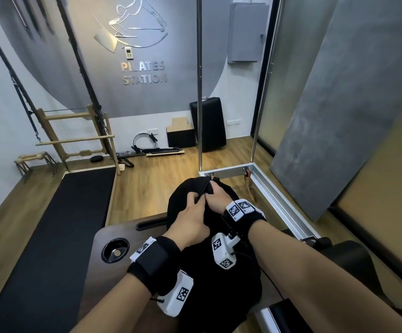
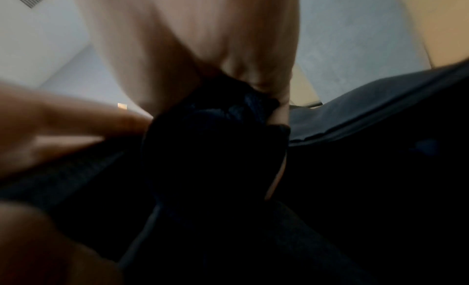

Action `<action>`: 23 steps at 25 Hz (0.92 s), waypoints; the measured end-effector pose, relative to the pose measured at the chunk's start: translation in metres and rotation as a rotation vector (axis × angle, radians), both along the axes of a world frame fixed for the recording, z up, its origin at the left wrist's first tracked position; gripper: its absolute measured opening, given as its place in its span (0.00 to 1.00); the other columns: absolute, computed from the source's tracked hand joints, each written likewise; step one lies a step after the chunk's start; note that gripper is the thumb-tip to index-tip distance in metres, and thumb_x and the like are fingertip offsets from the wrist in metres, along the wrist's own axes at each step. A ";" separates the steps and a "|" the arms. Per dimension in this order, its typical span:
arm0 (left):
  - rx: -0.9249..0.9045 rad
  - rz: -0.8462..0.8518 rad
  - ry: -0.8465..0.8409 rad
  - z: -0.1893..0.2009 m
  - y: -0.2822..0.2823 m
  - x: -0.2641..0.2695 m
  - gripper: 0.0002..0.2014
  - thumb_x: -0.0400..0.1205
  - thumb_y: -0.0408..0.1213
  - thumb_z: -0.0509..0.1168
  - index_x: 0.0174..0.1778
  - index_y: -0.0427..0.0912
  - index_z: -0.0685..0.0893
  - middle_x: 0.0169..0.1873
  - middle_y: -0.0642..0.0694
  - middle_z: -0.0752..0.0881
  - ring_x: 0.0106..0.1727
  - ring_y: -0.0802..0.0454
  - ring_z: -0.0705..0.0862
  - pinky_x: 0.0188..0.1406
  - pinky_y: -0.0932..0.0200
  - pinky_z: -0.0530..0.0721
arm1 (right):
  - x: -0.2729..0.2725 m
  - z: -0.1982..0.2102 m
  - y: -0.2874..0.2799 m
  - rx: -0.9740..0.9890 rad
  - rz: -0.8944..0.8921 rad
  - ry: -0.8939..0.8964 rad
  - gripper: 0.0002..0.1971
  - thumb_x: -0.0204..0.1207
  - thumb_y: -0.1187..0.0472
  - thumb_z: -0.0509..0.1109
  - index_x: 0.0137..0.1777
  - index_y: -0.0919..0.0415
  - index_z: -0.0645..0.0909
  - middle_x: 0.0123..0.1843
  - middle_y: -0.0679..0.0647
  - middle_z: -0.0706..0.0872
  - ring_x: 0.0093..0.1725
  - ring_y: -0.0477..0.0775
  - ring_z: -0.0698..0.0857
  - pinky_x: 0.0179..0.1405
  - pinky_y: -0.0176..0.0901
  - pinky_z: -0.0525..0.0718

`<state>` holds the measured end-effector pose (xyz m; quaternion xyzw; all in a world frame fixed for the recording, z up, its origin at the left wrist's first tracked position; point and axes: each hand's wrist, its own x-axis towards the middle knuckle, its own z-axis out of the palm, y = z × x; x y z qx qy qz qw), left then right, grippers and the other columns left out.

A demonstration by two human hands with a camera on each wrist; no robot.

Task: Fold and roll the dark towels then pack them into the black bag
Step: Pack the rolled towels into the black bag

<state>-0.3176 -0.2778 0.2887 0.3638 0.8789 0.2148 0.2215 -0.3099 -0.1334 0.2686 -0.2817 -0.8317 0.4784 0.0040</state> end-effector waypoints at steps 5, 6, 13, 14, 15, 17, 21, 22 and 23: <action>-0.015 0.015 -0.090 0.000 0.003 -0.004 0.46 0.83 0.26 0.64 0.94 0.51 0.47 0.84 0.54 0.49 0.48 0.47 0.84 0.33 0.62 0.76 | -0.011 -0.006 -0.015 -0.578 -0.366 0.042 0.26 0.92 0.46 0.48 0.52 0.67 0.79 0.44 0.64 0.86 0.43 0.60 0.81 0.51 0.47 0.76; -0.027 0.035 -0.092 -0.001 0.002 -0.007 0.46 0.83 0.26 0.63 0.94 0.49 0.46 0.84 0.53 0.49 0.48 0.46 0.84 0.35 0.62 0.77 | -0.013 -0.005 -0.016 -0.615 -0.289 -0.035 0.23 0.92 0.48 0.50 0.54 0.67 0.78 0.43 0.65 0.87 0.45 0.60 0.82 0.50 0.46 0.78; -0.009 0.034 -0.124 -0.005 0.003 -0.011 0.45 0.82 0.25 0.64 0.93 0.49 0.51 0.78 0.56 0.53 0.50 0.44 0.87 0.46 0.45 0.89 | -0.004 -0.018 0.008 -0.106 0.144 -0.277 0.34 0.94 0.45 0.50 0.93 0.51 0.39 0.65 0.69 0.83 0.62 0.67 0.86 0.63 0.50 0.84; 0.006 0.027 -0.136 -0.004 0.003 -0.010 0.45 0.82 0.25 0.64 0.93 0.49 0.51 0.77 0.58 0.53 0.50 0.45 0.87 0.49 0.44 0.90 | -0.005 -0.024 0.005 0.054 0.136 -0.276 0.34 0.94 0.43 0.50 0.93 0.50 0.40 0.71 0.70 0.82 0.66 0.67 0.85 0.69 0.54 0.81; 0.018 0.025 -0.143 -0.004 0.004 -0.009 0.45 0.82 0.25 0.65 0.93 0.48 0.52 0.78 0.59 0.53 0.51 0.46 0.88 0.50 0.43 0.91 | -0.006 -0.028 0.003 0.186 0.140 -0.276 0.35 0.93 0.44 0.53 0.93 0.50 0.40 0.74 0.70 0.80 0.70 0.68 0.83 0.72 0.56 0.79; 0.021 0.031 -0.149 -0.004 0.006 -0.008 0.45 0.82 0.26 0.66 0.93 0.48 0.52 0.79 0.59 0.53 0.50 0.46 0.88 0.50 0.44 0.91 | -0.008 -0.033 0.002 0.350 0.229 -0.291 0.39 0.92 0.52 0.58 0.93 0.54 0.37 0.77 0.71 0.78 0.73 0.70 0.81 0.72 0.58 0.77; -0.060 0.011 -0.152 -0.009 0.011 -0.009 0.43 0.86 0.33 0.66 0.94 0.49 0.50 0.84 0.57 0.49 0.49 0.42 0.91 0.50 0.45 0.93 | 0.009 -0.012 0.025 0.545 0.255 -0.079 0.14 0.82 0.56 0.74 0.65 0.57 0.80 0.58 0.61 0.87 0.62 0.66 0.87 0.49 0.50 0.81; -0.083 0.003 -0.142 -0.011 0.013 -0.009 0.42 0.87 0.37 0.66 0.94 0.50 0.51 0.84 0.57 0.49 0.48 0.42 0.91 0.51 0.45 0.94 | 0.021 -0.007 0.033 0.607 0.209 -0.043 0.12 0.78 0.52 0.78 0.50 0.57 0.80 0.49 0.55 0.86 0.55 0.63 0.88 0.40 0.46 0.78; -0.099 -0.006 -0.132 -0.014 0.014 -0.009 0.40 0.87 0.40 0.67 0.93 0.51 0.53 0.84 0.57 0.49 0.48 0.43 0.91 0.50 0.46 0.94 | 0.035 -0.003 0.040 0.669 0.194 -0.102 0.17 0.74 0.47 0.81 0.43 0.55 0.76 0.43 0.52 0.83 0.50 0.60 0.88 0.34 0.45 0.75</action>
